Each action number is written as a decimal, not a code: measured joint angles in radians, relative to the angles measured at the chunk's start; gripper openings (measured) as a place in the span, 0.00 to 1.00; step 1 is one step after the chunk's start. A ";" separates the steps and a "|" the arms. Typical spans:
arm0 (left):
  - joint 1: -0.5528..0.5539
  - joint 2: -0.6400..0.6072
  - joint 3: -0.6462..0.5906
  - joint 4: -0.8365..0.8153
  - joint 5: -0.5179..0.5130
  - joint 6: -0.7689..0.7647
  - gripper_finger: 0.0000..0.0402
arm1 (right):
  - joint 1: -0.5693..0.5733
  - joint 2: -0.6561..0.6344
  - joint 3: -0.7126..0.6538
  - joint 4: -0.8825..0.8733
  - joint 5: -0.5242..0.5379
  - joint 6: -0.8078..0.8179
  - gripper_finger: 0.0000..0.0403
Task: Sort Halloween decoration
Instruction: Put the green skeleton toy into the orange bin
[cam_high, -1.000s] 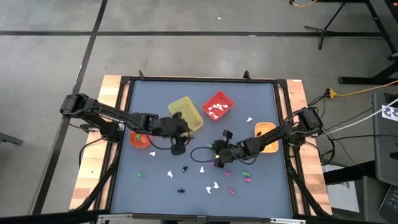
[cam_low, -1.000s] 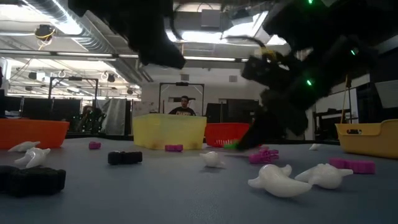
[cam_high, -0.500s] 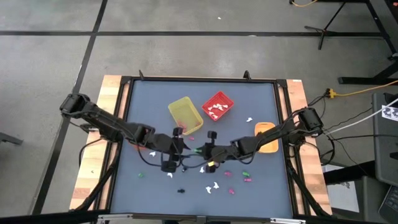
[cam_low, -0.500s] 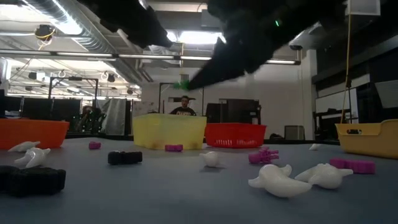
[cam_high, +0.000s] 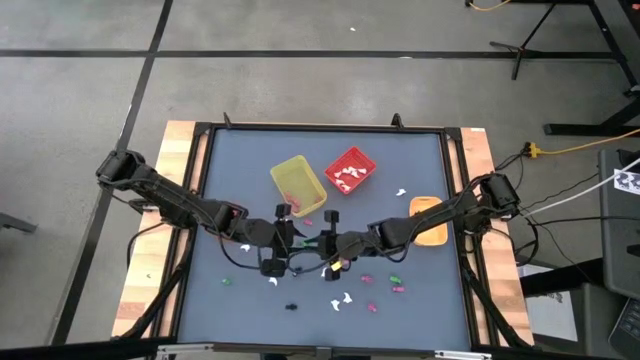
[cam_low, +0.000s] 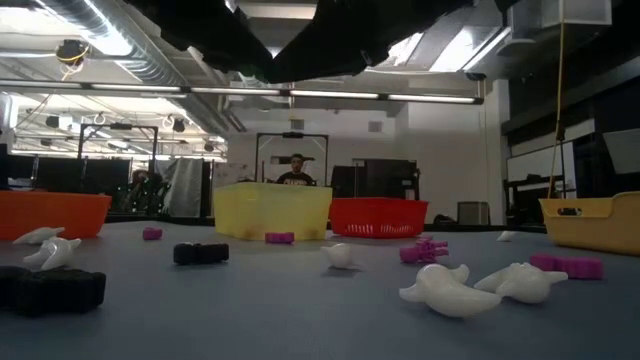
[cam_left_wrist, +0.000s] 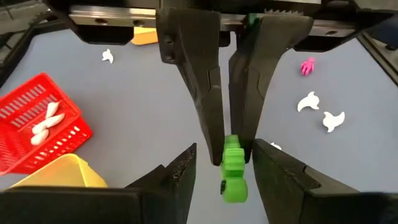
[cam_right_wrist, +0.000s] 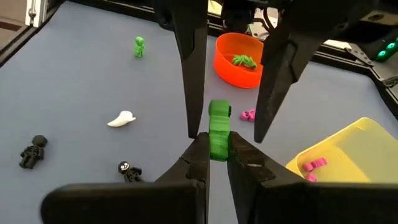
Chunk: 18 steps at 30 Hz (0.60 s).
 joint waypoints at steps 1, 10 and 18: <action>0.000 0.000 0.000 -0.003 0.000 0.000 0.35 | 0.000 0.000 0.002 0.000 0.000 -0.005 0.09; 0.000 0.000 0.000 -0.070 -0.001 -0.006 0.35 | 0.000 0.000 0.002 -0.011 0.000 -0.045 0.09; 0.000 0.000 0.000 -0.087 -0.001 -0.006 0.32 | 0.001 0.000 0.002 -0.013 0.000 -0.048 0.09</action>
